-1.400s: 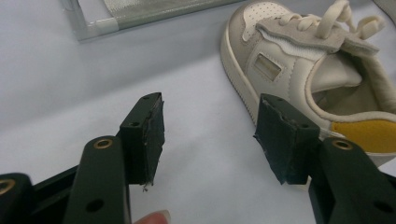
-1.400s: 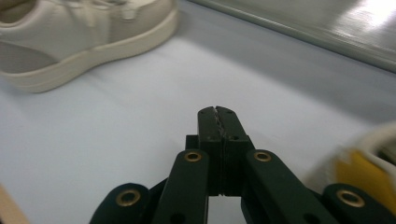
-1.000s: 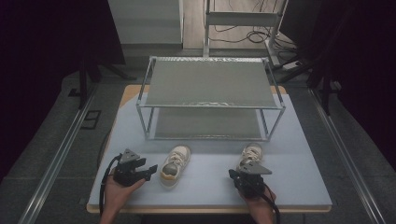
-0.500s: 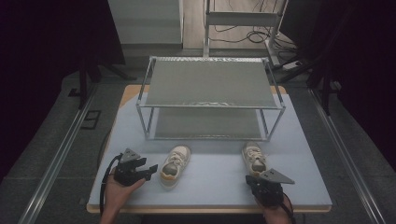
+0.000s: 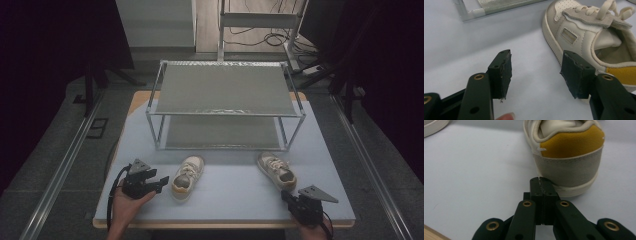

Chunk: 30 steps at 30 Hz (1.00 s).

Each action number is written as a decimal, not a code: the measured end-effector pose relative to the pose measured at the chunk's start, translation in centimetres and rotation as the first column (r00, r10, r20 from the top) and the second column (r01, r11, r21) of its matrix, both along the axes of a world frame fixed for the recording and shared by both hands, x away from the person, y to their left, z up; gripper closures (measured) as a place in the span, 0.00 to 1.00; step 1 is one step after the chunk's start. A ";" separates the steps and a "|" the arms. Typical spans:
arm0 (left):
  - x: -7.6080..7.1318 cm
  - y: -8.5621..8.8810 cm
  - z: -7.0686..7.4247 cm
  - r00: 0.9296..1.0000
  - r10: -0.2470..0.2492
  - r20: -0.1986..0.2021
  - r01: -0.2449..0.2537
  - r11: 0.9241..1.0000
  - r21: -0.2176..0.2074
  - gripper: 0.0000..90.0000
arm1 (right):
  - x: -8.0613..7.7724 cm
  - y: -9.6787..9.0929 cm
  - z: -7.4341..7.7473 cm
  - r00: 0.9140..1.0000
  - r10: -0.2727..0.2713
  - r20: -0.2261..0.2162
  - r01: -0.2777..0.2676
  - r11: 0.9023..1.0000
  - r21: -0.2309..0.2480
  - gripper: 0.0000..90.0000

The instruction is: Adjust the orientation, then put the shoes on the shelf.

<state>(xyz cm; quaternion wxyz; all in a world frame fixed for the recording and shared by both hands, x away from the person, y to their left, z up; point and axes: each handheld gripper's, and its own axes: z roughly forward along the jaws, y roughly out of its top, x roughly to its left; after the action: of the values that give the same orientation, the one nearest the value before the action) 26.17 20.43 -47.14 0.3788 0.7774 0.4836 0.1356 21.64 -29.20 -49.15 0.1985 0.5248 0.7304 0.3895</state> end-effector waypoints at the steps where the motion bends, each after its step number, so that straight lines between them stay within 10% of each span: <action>1: 0.0 0.0 0.0 1.000 -0.002 0.002 0.002 1.000 0.000 0.46 | 0.0 -0.2 0.0 1.000 -0.003 -0.002 0.003 1.000 0.000 0.99; 14: -0.5 -0.1 0.8 1.000 -0.002 0.024 0.003 1.000 -0.014 0.46 | -0.5 -0.7 1.2 0.998 0.038 0.048 -0.041 0.997 0.058 0.89; 22: -1.9 -0.5 3.2 0.999 -0.040 0.031 0.042 0.997 -0.071 0.45 | -0.8 -1.3 3.3 0.992 0.060 0.111 -0.066 0.997 0.047 0.58; 30: -2.7 -2.0 4.8 0.997 -0.073 0.013 0.073 0.997 -0.036 0.37 | 0.8 -2.3 3.9 0.995 0.079 0.067 -0.081 0.996 0.025 0.37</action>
<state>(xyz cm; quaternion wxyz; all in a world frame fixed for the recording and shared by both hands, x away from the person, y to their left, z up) 23.42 18.47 -42.32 0.4002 0.7867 0.4551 0.1174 22.42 -31.53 -45.23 0.1996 0.4847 0.7384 0.4242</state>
